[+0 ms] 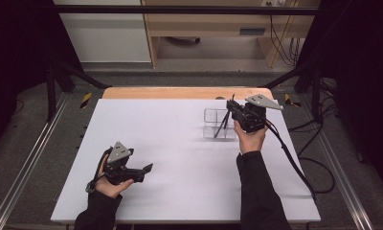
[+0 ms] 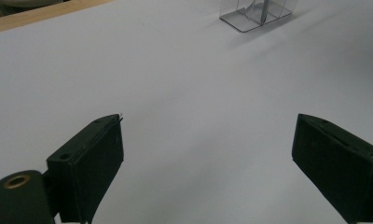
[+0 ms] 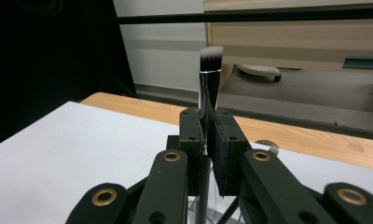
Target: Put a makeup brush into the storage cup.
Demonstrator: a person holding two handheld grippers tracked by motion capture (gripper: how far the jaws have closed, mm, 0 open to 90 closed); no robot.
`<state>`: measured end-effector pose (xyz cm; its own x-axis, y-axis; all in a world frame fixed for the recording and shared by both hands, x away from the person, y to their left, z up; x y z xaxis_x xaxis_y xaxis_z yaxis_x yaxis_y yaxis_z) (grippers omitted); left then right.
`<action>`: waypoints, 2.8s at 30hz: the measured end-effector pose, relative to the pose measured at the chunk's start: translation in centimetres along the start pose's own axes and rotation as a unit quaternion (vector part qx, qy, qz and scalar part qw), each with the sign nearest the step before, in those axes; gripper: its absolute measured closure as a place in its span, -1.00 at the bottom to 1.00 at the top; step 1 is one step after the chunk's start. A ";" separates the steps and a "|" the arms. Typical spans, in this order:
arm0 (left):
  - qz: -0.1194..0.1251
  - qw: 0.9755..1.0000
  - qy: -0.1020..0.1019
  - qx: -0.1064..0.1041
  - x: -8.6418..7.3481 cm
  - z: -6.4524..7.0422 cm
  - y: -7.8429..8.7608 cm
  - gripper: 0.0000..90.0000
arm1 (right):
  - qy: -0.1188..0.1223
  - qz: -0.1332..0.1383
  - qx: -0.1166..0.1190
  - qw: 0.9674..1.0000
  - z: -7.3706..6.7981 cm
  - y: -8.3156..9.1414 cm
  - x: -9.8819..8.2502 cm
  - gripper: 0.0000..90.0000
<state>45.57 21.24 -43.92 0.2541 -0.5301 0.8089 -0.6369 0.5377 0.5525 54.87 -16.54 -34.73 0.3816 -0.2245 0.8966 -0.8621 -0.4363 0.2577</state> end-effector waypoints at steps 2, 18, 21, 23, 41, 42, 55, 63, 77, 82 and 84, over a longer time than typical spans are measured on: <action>-0.001 1.000 -0.001 0.000 0.0 0.0 0.0 -0.82 | 0.001 0.002 -0.002 1.000 0.0 -0.1 0.1 0.86; -0.001 1.000 -0.002 -0.004 0.0 0.1 0.0 -0.82 | -0.002 0.018 -0.012 1.000 -0.1 -1.6 1.4 0.86; -0.001 1.000 -0.002 -0.004 0.0 0.1 0.0 -0.82 | 0.000 0.020 -0.018 1.000 0.0 -1.9 1.5 0.86; -0.001 1.000 -0.002 -0.004 0.0 0.1 0.0 -0.82 | -0.003 0.025 -0.018 1.000 0.0 -2.0 1.6 0.86; -0.003 1.000 -0.005 -0.004 0.0 0.2 -0.1 -0.82 | -0.003 0.012 -0.028 1.000 0.0 -3.8 0.8 0.86; -0.003 1.000 -0.005 -0.004 0.0 0.2 -0.1 -0.82 | -0.003 0.011 -0.028 1.000 0.0 -3.9 0.7 0.86; -0.002 1.000 -0.005 -0.004 0.0 0.2 -0.1 -0.82 | -0.001 -0.001 -0.027 1.000 0.1 -4.6 -0.7 0.86; -0.003 1.000 -0.006 -0.004 0.0 0.2 -0.1 -0.82 | -0.002 -0.010 -0.028 1.000 0.3 -4.8 -1.6 0.86; -0.004 1.000 -0.006 -0.004 0.0 0.2 -0.1 -0.82 | -0.002 -0.024 -0.032 0.999 0.7 -5.1 -2.8 0.86; -0.005 1.000 -0.006 -0.004 0.0 0.2 -0.1 -0.82 | 0.001 -0.027 -0.035 0.999 0.7 -5.2 -3.1 0.86; -0.005 1.000 -0.006 -0.004 0.0 0.2 -0.2 -0.82 | 0.006 -0.031 -0.039 0.999 0.7 -5.3 -3.2 0.86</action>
<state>45.49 21.00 -44.05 0.2515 -0.5432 0.8011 -0.6284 0.5379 0.5620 58.41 -14.12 -39.22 0.4319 -0.1890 0.8819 -0.8604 -0.3795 0.3400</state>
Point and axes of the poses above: each handheld gripper's, and its own axes: y roughly backward along the jaws, x roughly out of its top, z roughly to its right, the point moved 2 cm from there along -y, roughly forward along the jaws, and after that the axes turned 15 degrees about -y, right-handed, at the moved point
